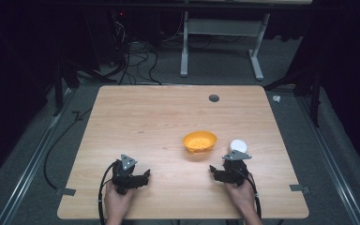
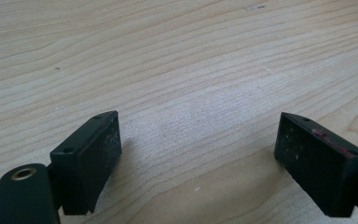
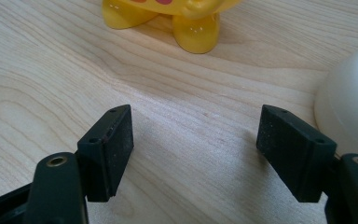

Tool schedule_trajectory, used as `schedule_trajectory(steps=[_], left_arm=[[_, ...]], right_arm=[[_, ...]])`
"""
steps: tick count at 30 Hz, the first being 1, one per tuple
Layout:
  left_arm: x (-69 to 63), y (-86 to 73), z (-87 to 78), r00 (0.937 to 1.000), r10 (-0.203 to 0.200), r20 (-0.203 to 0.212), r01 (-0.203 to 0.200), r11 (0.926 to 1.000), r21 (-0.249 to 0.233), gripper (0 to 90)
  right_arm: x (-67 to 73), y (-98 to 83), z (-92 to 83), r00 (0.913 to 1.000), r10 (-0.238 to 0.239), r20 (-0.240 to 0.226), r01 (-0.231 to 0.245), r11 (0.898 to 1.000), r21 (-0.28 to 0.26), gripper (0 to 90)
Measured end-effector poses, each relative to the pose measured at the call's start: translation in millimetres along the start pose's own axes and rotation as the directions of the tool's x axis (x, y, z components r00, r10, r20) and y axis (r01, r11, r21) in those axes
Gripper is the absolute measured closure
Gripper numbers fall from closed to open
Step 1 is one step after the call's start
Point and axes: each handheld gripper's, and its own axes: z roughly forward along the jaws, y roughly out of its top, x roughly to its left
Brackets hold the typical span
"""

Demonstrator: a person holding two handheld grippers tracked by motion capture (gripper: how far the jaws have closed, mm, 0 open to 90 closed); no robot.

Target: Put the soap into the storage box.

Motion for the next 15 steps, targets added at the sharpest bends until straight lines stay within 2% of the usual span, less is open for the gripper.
schedule_trajectory(steps=[15], left_arm=[[-0.1,-0.3,-0.2,1.0,0.001,0.0,-0.001,1.0,-0.001,14.9]], right_arm=[[-0.3,-0.2,-0.4,1.0,-0.001,-0.002,0.001,1.0,0.001,27.8]])
